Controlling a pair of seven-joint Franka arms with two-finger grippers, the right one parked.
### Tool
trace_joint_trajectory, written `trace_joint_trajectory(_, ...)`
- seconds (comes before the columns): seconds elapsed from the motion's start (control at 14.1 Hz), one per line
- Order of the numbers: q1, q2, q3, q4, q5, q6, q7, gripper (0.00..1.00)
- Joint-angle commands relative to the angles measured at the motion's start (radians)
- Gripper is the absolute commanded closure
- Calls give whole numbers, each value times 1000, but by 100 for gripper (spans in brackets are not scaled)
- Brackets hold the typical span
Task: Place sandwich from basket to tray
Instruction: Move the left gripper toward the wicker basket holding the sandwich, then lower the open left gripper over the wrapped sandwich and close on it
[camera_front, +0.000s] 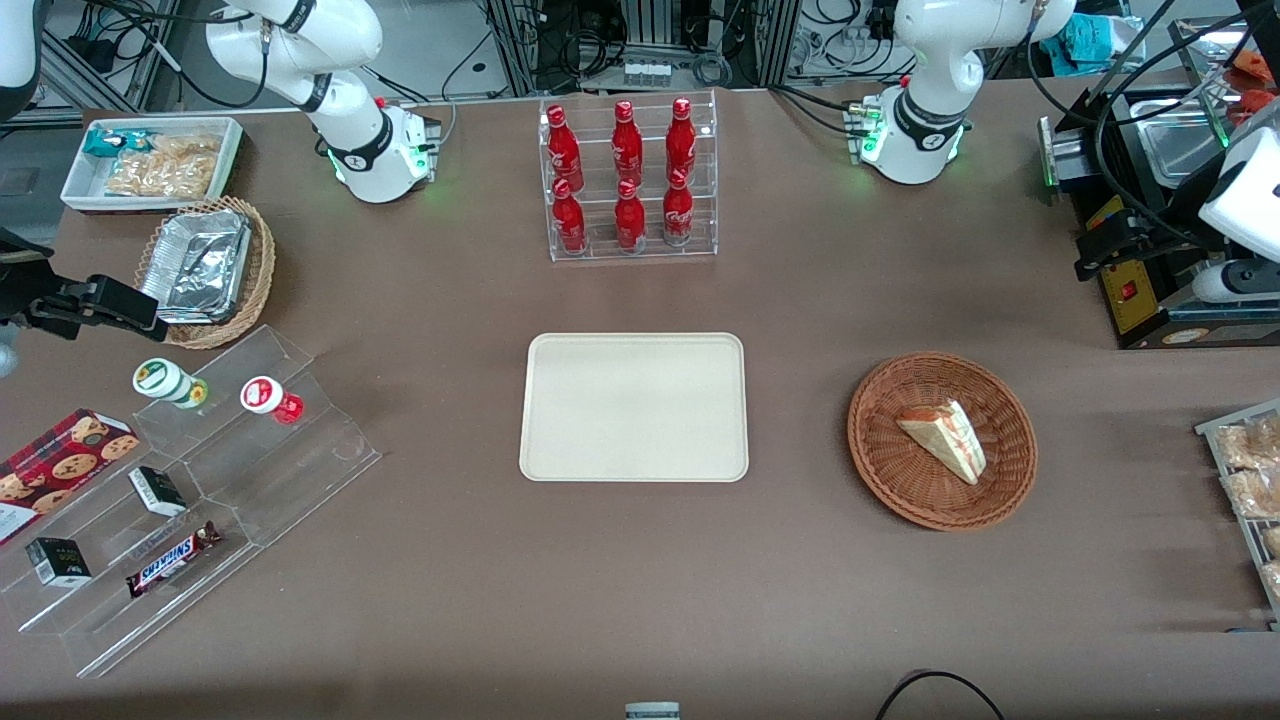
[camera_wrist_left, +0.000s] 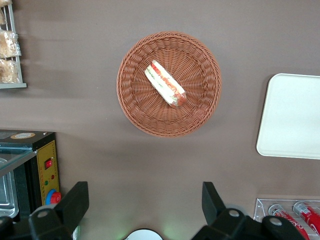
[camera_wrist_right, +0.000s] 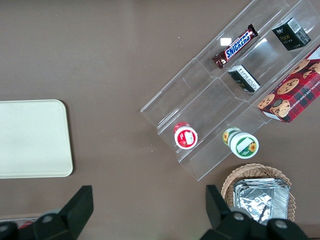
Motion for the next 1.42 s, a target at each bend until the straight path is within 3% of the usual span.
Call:
trace_joint_trajectory(0.0, -1, -17, -2, -10, 14, -15, 10, 0)
trace_joint_trajectory(0.35, 4, -7, 1, -11, 10, -12, -30, 0)
trace_joint_trajectory(0.78, 2, 106, 1, -73, 16, -14, -365, 0)
trace_joint_trajectory(1.06, 1, 126, 1, -278, 19, 254, -545, 0)
trace_joint_trajectory(1.35, -19, 247, -1, -303, 20, 407, -691, 0)
